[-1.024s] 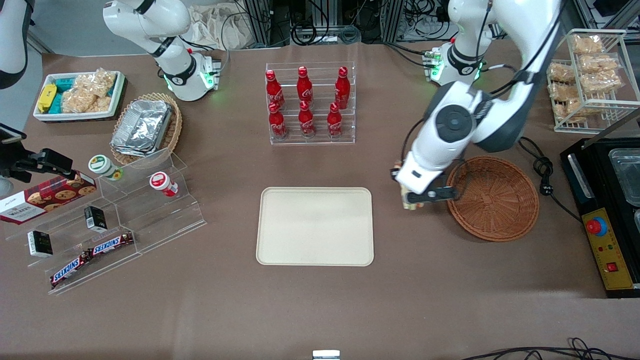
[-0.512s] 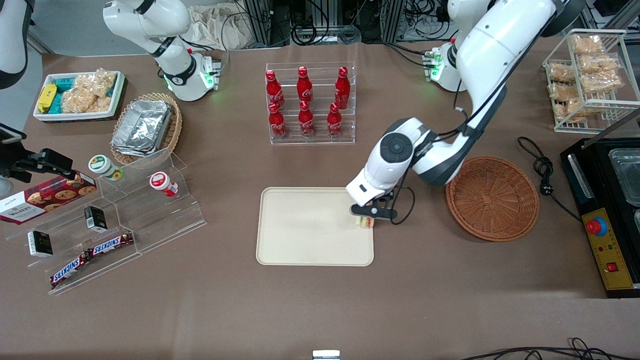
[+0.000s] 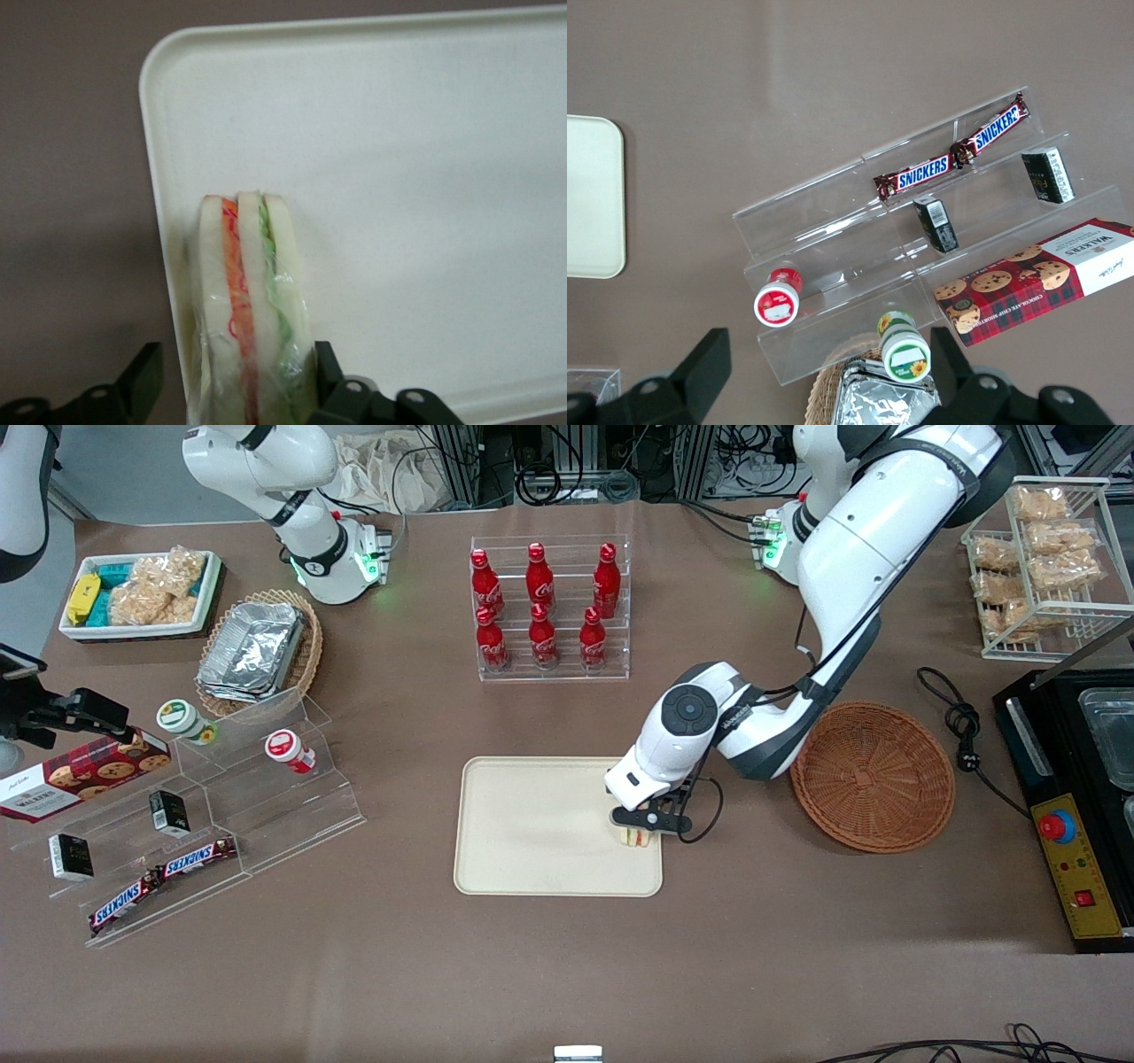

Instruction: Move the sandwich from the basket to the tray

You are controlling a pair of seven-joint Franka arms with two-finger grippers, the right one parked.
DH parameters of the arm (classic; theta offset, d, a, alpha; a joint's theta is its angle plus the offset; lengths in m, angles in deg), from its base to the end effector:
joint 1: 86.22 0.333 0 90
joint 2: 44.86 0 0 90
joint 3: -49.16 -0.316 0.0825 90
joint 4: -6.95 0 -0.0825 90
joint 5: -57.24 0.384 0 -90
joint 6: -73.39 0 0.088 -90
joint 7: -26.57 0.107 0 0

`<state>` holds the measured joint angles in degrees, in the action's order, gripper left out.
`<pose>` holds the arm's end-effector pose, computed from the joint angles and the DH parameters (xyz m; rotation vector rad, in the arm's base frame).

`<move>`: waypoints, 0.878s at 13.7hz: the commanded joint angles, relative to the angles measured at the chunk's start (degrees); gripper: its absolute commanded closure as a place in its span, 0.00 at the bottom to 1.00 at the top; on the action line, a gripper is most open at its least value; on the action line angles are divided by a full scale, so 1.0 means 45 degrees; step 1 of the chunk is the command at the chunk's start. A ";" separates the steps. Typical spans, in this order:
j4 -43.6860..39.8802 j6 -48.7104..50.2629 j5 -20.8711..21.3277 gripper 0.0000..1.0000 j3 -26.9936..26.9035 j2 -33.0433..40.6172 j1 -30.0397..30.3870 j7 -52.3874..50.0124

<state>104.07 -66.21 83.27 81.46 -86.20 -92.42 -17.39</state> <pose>0.5681 -0.3892 0.2401 3.0034 -0.1366 0.1449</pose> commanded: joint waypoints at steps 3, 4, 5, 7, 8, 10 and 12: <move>0.0020 0.1191 -0.0274 0.01 0.0183 0.2636 0.1315 -0.1598; -0.0038 0.2185 -0.0742 0.01 0.0417 0.3280 0.1668 -0.1462; -0.0039 0.3045 -0.1172 0.01 0.0497 0.3847 0.2039 -0.0784; -0.0174 0.5094 -0.3177 0.01 0.0517 0.5174 0.2471 0.1302; -0.0330 0.6168 -0.3845 0.01 0.0459 0.5800 0.2763 0.2241; -0.1088 0.8588 -0.4474 0.01 0.0071 0.6681 0.3097 0.3301; -0.2241 1.1070 -0.4943 0.01 -0.1526 0.7326 0.2496 0.4432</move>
<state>97.82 -24.30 63.56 79.72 -55.85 -79.57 -2.49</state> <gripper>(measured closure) 0.009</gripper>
